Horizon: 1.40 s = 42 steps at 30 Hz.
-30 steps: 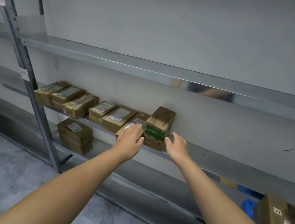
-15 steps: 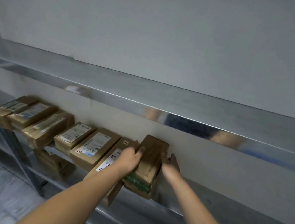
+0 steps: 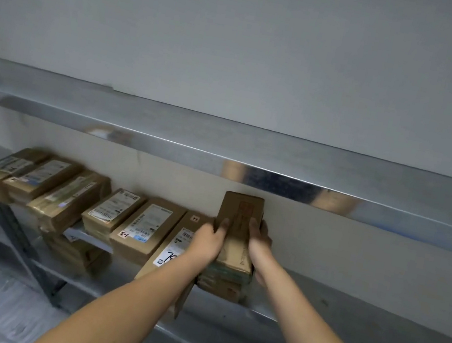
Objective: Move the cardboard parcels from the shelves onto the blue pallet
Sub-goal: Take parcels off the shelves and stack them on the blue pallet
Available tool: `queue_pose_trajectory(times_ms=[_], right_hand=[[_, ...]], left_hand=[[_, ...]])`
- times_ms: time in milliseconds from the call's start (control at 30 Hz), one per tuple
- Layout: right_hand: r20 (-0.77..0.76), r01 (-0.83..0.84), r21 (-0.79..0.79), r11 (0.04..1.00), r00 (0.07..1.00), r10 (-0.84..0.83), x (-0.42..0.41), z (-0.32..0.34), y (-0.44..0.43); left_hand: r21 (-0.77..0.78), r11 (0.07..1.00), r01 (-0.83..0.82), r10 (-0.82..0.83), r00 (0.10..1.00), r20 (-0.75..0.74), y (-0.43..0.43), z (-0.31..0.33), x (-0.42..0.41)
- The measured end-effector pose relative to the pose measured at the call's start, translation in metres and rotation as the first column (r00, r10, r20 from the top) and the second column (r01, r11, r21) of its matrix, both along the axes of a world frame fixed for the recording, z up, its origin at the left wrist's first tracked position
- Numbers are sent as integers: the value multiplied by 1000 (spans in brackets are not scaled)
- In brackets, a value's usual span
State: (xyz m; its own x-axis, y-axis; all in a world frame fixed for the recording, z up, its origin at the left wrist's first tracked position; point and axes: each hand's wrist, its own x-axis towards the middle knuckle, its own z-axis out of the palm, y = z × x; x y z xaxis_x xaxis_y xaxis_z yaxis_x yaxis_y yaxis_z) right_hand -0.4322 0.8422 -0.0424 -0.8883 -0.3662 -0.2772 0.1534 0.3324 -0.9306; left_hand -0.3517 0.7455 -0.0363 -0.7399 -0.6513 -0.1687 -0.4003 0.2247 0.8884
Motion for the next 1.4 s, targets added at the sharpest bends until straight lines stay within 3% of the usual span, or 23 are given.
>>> queue_pose_trajectory(times_ms=[300, 500, 600, 700, 867, 1067, 1267, 1400], right_hand=[[242, 126, -251, 960, 968, -63, 91, 37, 17], [231, 120, -243, 963, 971, -63, 169, 29, 27], [240, 88, -241, 967, 970, -29, 207, 18, 37], [291, 95, -234, 968, 956, -23, 242, 8, 41], [324, 170, -227, 959, 942, -90, 292, 3, 46], [220, 69, -138, 988, 975, -37, 332, 4, 53], [150, 1, -114, 993, 989, 17, 359, 15, 66], [280, 25, -205, 978, 959, 34, 382, 15, 79]], left_hand=[[-15, 992, 124, -125, 975, -182, -2, 26, 82], [31, 981, 191, -174, 941, -289, -2, 26, 169], [27, 991, 132, -115, 935, -336, -1, 12, 211], [41, 997, 71, -55, 950, -308, -3, 1, 247], [97, 983, 158, -126, 953, -275, 2, -8, 291], [140, 964, 228, -212, 970, -116, 24, -9, 330], [401, 885, 237, -107, 941, -321, 32, -2, 369], [435, 859, 270, -100, 922, -374, 50, 7, 393]])
